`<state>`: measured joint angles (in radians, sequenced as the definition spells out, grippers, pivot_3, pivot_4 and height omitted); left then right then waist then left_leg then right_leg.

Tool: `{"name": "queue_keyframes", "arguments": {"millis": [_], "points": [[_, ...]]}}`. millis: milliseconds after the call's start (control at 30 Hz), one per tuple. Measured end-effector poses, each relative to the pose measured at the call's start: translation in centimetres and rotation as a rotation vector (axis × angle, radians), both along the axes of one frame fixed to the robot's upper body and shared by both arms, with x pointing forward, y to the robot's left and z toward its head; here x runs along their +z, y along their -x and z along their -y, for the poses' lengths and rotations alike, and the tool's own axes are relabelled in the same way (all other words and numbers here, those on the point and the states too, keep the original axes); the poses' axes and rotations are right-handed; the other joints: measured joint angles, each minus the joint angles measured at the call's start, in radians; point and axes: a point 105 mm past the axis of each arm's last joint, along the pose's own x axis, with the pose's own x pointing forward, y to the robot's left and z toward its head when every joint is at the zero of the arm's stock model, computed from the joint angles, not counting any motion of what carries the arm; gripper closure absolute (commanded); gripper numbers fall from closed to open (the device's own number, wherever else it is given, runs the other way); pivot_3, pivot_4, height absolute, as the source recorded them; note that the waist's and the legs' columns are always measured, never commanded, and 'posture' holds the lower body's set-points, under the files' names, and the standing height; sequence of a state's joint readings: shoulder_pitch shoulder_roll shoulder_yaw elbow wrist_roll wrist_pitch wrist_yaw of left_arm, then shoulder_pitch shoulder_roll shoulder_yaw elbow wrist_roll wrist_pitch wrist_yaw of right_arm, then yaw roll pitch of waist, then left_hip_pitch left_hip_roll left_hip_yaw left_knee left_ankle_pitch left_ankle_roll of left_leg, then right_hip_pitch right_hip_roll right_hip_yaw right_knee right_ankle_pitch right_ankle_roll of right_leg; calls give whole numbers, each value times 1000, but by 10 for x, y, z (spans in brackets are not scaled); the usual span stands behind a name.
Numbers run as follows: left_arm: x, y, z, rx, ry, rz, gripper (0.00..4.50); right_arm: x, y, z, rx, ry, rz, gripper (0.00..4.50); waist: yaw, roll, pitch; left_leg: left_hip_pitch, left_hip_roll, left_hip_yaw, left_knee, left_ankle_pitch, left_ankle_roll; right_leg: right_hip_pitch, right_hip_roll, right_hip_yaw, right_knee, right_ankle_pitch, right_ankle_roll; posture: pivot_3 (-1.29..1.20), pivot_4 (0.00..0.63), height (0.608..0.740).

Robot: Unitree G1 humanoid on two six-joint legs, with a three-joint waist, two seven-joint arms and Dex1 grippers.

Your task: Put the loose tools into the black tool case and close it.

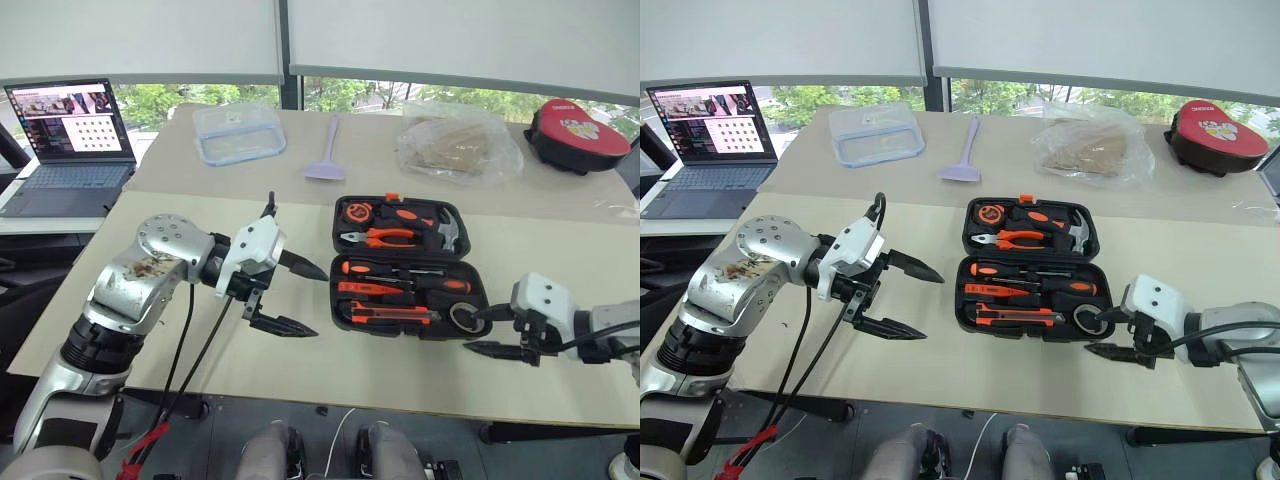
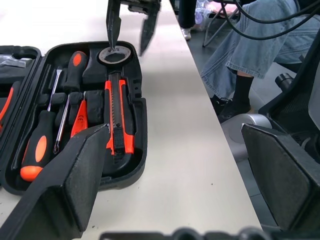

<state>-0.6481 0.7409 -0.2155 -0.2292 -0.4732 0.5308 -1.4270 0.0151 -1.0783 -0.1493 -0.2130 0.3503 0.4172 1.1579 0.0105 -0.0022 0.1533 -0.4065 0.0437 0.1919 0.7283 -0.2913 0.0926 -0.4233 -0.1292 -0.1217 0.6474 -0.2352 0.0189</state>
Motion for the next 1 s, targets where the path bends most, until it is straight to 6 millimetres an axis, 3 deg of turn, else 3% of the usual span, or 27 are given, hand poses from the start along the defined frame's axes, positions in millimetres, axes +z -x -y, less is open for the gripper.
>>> {"name": "queue_keyframes", "arguments": {"millis": [100,133,200,300,400,533,600,733,1000], "points": [[-7,-16,-6,104,-15,9,0,27,-12,4,-63,-94,56,475,0,0,0,1,0,0,0,0,0,0,0,1,0,1,-2,0,150,731],[-13,-29,-9,184,-21,8,0,41,-22,13,-118,-124,102,747,-1,0,0,1,0,0,0,0,0,1,0,0,0,2,-3,0,150,731],[-26,-49,-14,303,-36,2,520,57,-34,30,-212,-151,160,1261,0,-1,0,1,0,0,0,0,0,1,0,0,0,2,-4,0,150,731],[-45,-71,-19,421,-62,-16,1381,54,-47,53,-331,-149,173,2160,4,-1,0,-2,-1,0,0,0,0,-1,0,-1,-1,2,-4,0,150,731],[-55,-86,-17,471,-85,-3,2495,35,-54,73,-402,-88,148,3262,1,-1,0,-3,-1,1,0,0,0,-2,0,-2,0,2,-3,0,150,731],[-60,-103,2,485,-69,16,3984,16,-67,74,-395,-56,138,4500,-6,-1,0,-1,-1,2,0,0,0,-1,0,-1,0,2,-2,0,150,731],[-64,-105,9,480,-63,6,4443,11,-72,70,-377,-40,142,4500,-12,-1,0,-1,-1,2,-1,0,0,-1,0,-1,1,2,-2,0,150,731],[-70,-103,29,450,-55,-48,4443,-5,-87,50,-307,5,148,4500,-17,-1,0,-2,-1,2,-1,0,0,-1,0,-2,1,0,0,0,150,731],[-82,-81,20,389,-96,-106,4443,-13,-57,36,-173,-39,81,4500,-20,0,1,-2,-1,2,-3,0,0,-2,0,-1,0,0,-1,0,150,731]]}}
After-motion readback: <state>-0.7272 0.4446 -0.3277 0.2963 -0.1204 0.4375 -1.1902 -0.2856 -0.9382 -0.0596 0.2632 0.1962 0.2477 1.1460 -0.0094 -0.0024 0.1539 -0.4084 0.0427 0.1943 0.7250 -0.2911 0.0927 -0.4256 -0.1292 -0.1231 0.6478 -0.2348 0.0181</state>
